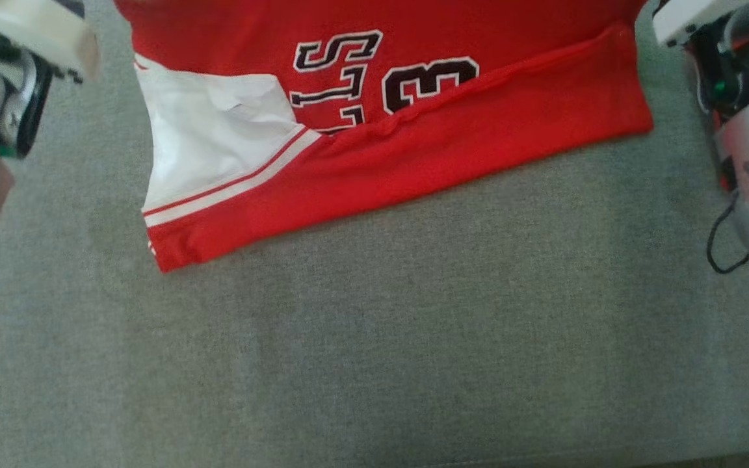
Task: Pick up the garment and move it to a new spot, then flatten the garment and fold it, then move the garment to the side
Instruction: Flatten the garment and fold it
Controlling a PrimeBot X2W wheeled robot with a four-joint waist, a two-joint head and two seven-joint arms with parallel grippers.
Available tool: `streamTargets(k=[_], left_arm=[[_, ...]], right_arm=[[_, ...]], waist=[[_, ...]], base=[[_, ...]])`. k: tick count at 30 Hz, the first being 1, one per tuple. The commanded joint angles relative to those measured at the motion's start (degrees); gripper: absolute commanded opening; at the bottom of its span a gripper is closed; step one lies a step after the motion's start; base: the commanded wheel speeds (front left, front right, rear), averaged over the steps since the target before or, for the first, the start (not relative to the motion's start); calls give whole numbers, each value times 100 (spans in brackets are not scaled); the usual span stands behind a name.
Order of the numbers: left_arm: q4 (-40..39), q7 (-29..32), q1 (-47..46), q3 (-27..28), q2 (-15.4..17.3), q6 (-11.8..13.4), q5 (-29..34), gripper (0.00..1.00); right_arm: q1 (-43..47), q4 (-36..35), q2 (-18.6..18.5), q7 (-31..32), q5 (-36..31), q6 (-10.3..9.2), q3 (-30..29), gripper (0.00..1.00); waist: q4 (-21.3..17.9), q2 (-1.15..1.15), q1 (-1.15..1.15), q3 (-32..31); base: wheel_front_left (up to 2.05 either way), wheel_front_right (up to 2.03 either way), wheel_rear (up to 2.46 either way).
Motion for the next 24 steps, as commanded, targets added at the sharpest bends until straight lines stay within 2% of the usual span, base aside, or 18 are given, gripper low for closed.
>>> streamTargets(k=[1, 6, 11, 16, 24], left_arm=[[30, -77, -328, 278, 214, -11, 36, 0], [522, -323, -396, 129, -100, -282, 52, 0], [746, -475, -127, -31, -246, -541, 3, 0], [587, -493, 298, -164, -152, -566, -8, 0], [-343, 93, 1186, -560, 285, -657, -80, 0]], right_arm=[[-179, -111, 51, -84, 62, -4, 68, 0], [-235, 112, 9, -253, 253, -4, 380, 0], [12, 263, -230, -283, 587, -4, 738, 0], [357, 270, -569, -136, 951, -4, 1182, 0], [905, 282, -1270, 226, 1280, -4, 1950, 0]], waist=[[10, 0, -1, 2], [95, 0, -1, -45], [217, 0, -1, -203], [336, 0, -1, -419], [475, 0, -1, -686]], base=[[0, 0, 0], [0, 0, 0], [0, 0, 0], [0, 0, 0], [0, 0, 0]])
